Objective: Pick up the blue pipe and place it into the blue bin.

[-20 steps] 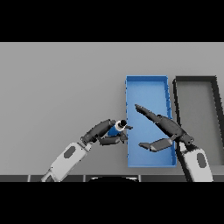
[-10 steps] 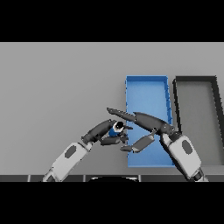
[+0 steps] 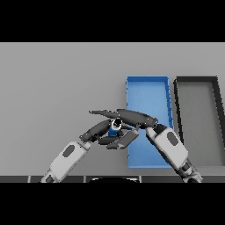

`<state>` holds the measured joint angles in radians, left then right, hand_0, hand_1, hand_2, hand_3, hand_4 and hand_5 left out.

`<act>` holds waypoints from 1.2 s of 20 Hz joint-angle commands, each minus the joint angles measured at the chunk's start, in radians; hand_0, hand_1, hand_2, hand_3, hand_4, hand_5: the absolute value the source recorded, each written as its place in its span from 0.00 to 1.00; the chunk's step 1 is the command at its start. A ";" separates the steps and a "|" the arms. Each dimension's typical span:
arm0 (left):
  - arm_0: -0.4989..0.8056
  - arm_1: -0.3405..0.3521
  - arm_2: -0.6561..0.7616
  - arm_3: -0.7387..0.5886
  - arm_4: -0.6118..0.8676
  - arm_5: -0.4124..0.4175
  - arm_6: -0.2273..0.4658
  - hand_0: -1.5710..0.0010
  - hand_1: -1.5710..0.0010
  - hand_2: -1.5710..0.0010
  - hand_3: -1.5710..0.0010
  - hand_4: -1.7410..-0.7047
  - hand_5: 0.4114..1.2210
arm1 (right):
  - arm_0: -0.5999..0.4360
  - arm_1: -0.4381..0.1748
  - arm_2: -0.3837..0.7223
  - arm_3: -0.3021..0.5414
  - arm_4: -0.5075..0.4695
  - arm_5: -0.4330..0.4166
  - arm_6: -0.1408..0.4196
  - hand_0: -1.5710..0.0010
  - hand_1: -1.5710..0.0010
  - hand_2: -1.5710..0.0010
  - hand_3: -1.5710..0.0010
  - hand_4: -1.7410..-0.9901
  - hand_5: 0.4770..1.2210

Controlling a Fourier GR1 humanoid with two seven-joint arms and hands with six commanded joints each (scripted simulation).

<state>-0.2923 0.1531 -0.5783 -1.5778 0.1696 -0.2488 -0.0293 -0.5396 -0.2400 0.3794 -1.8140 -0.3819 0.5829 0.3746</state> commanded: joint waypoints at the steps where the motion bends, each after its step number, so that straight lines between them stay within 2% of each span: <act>1: 0.001 0.002 0.000 -0.002 0.004 -0.006 0.002 0.00 0.00 0.00 0.11 0.02 1.00 | -0.013 0.001 0.000 0.013 -0.005 0.010 0.004 0.97 0.95 0.93 0.97 0.63 0.06; 2: -0.013 -0.001 -0.001 0.002 -0.028 0.000 -0.038 0.05 0.11 0.13 0.27 0.11 1.00 | -0.020 0.007 0.008 0.021 -0.009 0.018 0.004 0.91 0.89 0.88 0.93 0.58 0.06; 4: -0.022 0.029 -0.036 -0.009 -0.128 0.033 0.030 0.37 0.43 0.44 0.53 0.15 1.00 | -0.033 0.026 0.023 0.045 0.005 0.036 0.009 0.70 0.68 0.68 0.76 0.47 0.08; 5: -0.009 0.032 -0.037 -0.024 -0.137 0.044 0.024 0.44 0.47 0.49 0.58 0.13 1.00 | -0.035 0.022 0.022 0.048 -0.007 0.047 0.001 0.56 0.54 0.55 0.64 0.38 0.10; 6: -0.006 0.021 -0.040 -0.021 -0.140 0.055 0.036 0.43 0.45 0.46 0.58 0.10 1.00 | -0.043 0.032 0.026 0.064 -0.020 0.049 -0.011 0.44 0.44 0.44 0.55 0.32 0.13; 7: -0.015 0.005 -0.022 -0.021 -0.116 0.059 0.024 0.34 0.36 0.37 0.60 0.08 0.96 | -0.039 0.036 0.037 0.051 -0.055 0.041 0.016 0.36 0.35 0.35 0.47 0.27 0.17; 8: -0.002 -0.005 -0.010 -0.030 -0.081 0.053 -0.006 0.28 0.29 0.30 0.63 0.06 0.97 | -0.035 0.038 0.042 0.046 -0.074 0.031 0.038 0.28 0.28 0.28 0.38 0.30 0.23; 9: 0.006 -0.010 -0.007 -0.043 -0.057 0.047 -0.007 0.22 0.23 0.24 0.67 0.05 0.98 | -0.028 0.048 0.046 0.051 -0.068 0.020 0.041 0.23 0.22 0.22 0.30 0.33 0.31; 10: 0.004 -0.019 0.002 -0.030 -0.029 0.035 -0.024 0.18 0.18 0.19 0.66 0.04 0.98 | -0.029 0.060 0.039 0.054 -0.060 0.010 0.032 0.18 0.18 0.18 0.24 0.35 0.45; 12: 0.000 -0.021 -0.004 -0.012 -0.028 0.030 -0.055 0.11 0.12 0.12 0.65 0.03 0.99 | -0.015 0.065 0.030 0.041 -0.018 0.018 0.022 0.12 0.11 0.11 0.15 0.38 0.65; 14: -0.005 -0.011 -0.010 -0.008 -0.038 0.042 -0.064 0.07 0.08 0.08 0.62 0.02 0.99 | -0.003 0.072 0.018 0.023 0.030 0.044 0.012 0.07 0.07 0.07 0.10 0.38 0.77; 15: -0.012 0.001 -0.012 -0.014 -0.038 0.041 -0.065 0.06 0.07 0.06 0.65 0.01 0.99 | 0.006 0.079 0.012 0.014 0.053 0.059 -0.012 0.06 0.06 0.06 0.08 0.37 0.82; 17: -0.011 0.016 -0.025 -0.008 -0.052 0.050 -0.076 0.04 0.09 0.04 0.68 0.01 1.00 | 0.030 0.106 0.005 0.006 0.059 0.080 0.006 0.04 0.04 0.04 0.05 0.36 0.88; 18: -0.020 0.018 -0.029 -0.012 -0.051 0.049 -0.076 0.05 0.14 0.03 0.68 0.01 1.00 | 0.032 0.118 -0.002 0.000 0.037 0.088 0.028 0.03 0.03 0.03 0.04 0.36 0.91; 19: -0.035 0.019 -0.031 -0.005 -0.056 0.043 -0.072 0.09 0.22 0.14 0.66 0.10 1.00 | 0.040 0.135 -0.006 -0.003 0.026 0.091 0.036 0.02 0.02 0.02 0.03 0.35 0.93; 20: -0.042 0.030 -0.031 0.000 -0.063 0.034 -0.080 0.10 0.24 0.21 0.67 0.19 1.00 | 0.039 0.151 -0.010 -0.003 0.031 0.095 0.053 0.02 0.02 0.02 0.03 0.35 0.94; 22: -0.048 0.038 -0.033 0.009 -0.058 0.006 -0.068 0.38 0.49 0.48 0.79 0.38 1.00 | 0.043 0.169 -0.032 -0.005 0.054 0.123 0.057 0.01 0.01 0.01 0.02 0.35 0.96; 23: -0.047 0.037 -0.046 0.005 -0.072 -0.007 -0.060 0.50 0.59 0.58 0.83 0.47 1.00 | 0.046 0.187 -0.035 -0.012 0.053 0.131 0.086 0.01 0.01 0.01 0.01 0.35 0.97; 24: -0.041 0.049 -0.040 -0.003 -0.073 -0.026 -0.052 0.60 0.67 0.67 0.86 0.54 0.99 | 0.055 0.199 -0.043 -0.013 0.062 0.137 0.084 0.01 0.01 0.01 0.01 0.35 0.98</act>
<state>-0.3332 0.2031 -0.6181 -1.5812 0.0933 -0.2778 -0.0888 -0.4839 -0.0404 0.3371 -1.8265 -0.3196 0.7219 0.4612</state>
